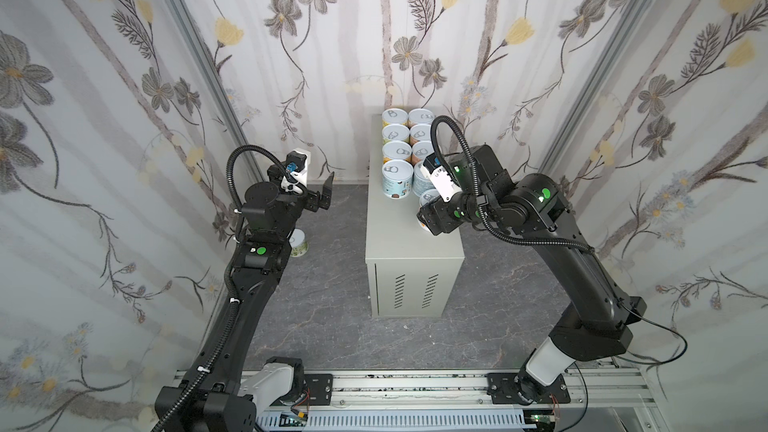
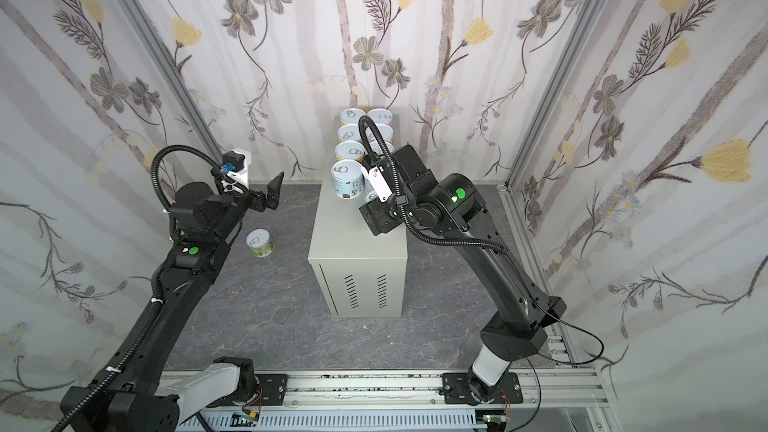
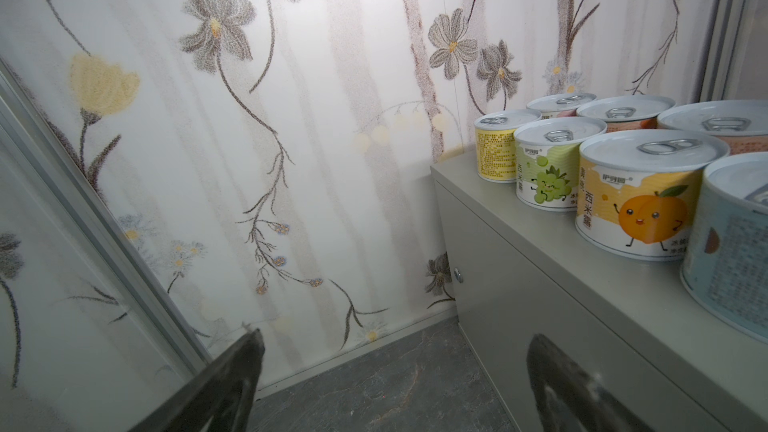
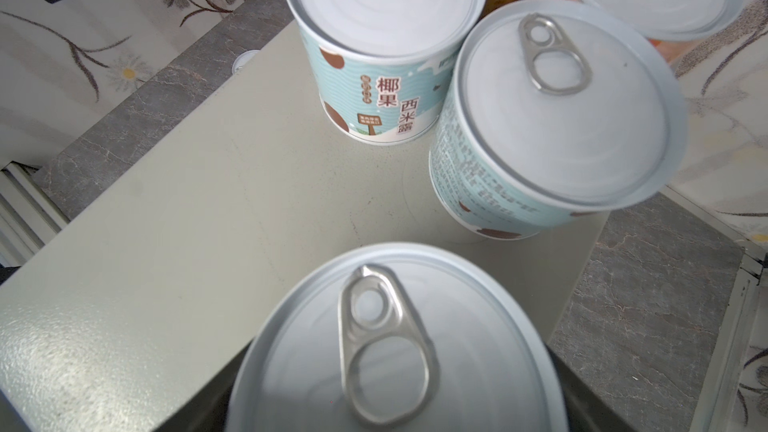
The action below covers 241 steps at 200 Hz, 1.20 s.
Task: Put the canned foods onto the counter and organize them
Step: 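Lower the pink-labelled can onto the cabinet front beside the light-blue cans, then open the right gripper and draw it back from the pink can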
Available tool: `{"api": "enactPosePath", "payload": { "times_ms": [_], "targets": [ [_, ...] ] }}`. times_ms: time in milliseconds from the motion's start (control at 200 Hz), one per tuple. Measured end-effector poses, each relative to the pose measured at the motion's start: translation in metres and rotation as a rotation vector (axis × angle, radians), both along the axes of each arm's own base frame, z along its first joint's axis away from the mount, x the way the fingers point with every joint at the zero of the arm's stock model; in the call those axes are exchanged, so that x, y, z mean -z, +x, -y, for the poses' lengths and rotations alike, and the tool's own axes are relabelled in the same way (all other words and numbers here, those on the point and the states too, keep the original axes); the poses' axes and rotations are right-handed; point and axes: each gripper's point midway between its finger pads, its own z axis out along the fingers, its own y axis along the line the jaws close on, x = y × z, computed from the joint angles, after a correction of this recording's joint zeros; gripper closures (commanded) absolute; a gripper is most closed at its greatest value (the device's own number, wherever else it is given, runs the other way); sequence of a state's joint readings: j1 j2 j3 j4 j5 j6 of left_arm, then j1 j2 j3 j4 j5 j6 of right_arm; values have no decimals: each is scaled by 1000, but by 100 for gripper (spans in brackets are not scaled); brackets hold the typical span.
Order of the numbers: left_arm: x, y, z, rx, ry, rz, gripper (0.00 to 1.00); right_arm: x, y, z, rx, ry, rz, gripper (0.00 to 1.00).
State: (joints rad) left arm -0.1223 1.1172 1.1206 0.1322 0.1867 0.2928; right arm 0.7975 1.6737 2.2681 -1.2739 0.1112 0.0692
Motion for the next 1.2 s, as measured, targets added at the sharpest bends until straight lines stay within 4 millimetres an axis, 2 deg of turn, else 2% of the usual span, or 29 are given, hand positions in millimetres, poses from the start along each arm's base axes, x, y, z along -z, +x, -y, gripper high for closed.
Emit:
{"api": "enactPosePath", "payload": {
  "times_ms": [130,375,575,724,829,939,1204],
  "targets": [
    [0,0,0,0,2,0,0,0,-2,2,-7,4,14,3],
    [0,0,0,1,5,1,0,-17,-26,24,-13,119,121,3],
    [1,2,1,0,17,1,0,7,-40,31,-31,212,175,5],
    [2,1,5,26,23,1,0,22,-48,34,-40,283,245,11],
    [4,0,8,43,28,-2,0,20,-47,37,-30,337,308,14],
    [4,0,10,55,29,-2,0,8,-41,34,-18,393,372,14],
    [7,-1,21,121,30,-10,0,-4,-32,27,-17,440,437,15]
  ]
}}
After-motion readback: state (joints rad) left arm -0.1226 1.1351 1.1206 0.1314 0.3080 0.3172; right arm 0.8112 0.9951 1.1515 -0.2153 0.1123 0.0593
